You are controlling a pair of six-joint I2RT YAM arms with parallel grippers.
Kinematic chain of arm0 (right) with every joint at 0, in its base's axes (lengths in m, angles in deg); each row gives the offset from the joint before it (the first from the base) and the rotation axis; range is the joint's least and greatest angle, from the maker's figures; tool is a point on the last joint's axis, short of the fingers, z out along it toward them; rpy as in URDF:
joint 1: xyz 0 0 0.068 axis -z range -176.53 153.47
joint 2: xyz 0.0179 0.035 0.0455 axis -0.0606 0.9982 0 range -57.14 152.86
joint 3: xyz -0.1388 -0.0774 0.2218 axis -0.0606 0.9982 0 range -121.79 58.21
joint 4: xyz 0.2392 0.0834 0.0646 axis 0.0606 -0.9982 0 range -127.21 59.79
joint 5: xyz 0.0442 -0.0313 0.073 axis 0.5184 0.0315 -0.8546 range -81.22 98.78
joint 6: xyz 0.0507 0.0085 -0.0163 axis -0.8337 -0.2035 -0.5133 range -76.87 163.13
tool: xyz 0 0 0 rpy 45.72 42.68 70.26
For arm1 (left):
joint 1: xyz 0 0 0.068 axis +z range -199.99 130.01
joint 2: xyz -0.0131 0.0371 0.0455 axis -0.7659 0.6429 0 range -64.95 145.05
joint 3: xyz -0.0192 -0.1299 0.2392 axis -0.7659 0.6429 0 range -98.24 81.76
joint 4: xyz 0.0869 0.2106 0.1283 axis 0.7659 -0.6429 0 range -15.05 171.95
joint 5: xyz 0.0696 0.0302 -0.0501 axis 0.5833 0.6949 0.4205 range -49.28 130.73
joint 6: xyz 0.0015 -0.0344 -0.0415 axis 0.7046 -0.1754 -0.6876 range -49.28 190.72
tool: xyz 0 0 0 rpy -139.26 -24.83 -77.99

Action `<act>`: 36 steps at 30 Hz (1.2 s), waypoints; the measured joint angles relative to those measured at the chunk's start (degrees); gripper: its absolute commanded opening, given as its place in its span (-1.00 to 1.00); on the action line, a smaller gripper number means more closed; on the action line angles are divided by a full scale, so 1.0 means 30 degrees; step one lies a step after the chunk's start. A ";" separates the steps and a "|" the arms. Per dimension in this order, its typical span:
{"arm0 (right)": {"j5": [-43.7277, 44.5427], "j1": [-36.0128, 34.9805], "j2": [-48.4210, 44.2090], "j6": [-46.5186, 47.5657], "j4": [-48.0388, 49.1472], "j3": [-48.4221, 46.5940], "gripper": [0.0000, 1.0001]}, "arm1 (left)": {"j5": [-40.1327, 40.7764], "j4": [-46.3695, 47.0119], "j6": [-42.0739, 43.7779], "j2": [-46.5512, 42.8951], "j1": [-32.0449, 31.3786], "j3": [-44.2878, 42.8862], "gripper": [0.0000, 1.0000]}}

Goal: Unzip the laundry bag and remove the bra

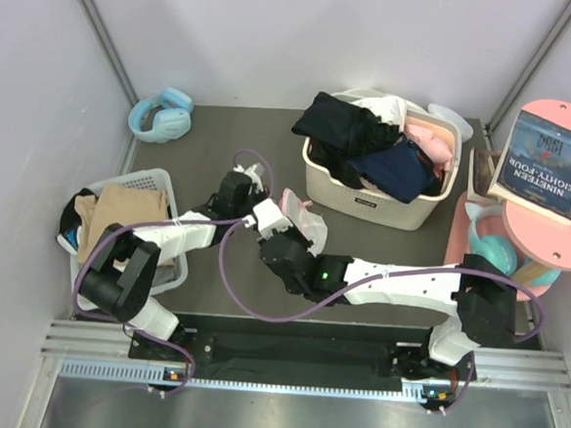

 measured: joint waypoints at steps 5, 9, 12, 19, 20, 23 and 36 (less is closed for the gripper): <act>-0.0503 0.0000 0.0401 -0.0415 0.0007 0.0000 -1.00 | 0.1100 -0.2492 0.0670 -0.1464 0.0022 0.0007 -0.99; -0.0685 -0.0007 0.1158 -0.0721 -0.0087 -0.0015 -1.00 | 0.2535 -0.4947 0.0954 -0.3665 0.0102 0.0007 -0.28; -0.0699 -0.0022 0.1741 -0.0743 -0.0204 -0.0044 -1.00 | 0.3381 -0.6878 0.1107 -0.5064 0.0182 0.0007 0.12; -0.1013 -0.0036 0.2280 -0.0860 -0.0415 -0.0080 -0.97 | 0.5792 -1.1213 0.0845 -0.8145 0.0510 0.0007 0.54; -0.1144 -0.0036 0.2280 -0.0867 -0.0452 -0.0146 -0.89 | 0.6193 -1.1730 0.0794 -0.8531 0.0670 0.0007 0.58; -0.1596 -0.0036 0.2280 -0.1013 -0.0452 -0.0255 -0.41 | 0.7038 -1.2976 0.0787 -0.9428 0.1406 0.0000 0.74; -0.3650 -0.0036 0.0372 -0.1319 -0.1224 -0.0313 0.91 | 0.8488 -1.5679 0.1851 -0.9704 0.4000 -0.2368 0.98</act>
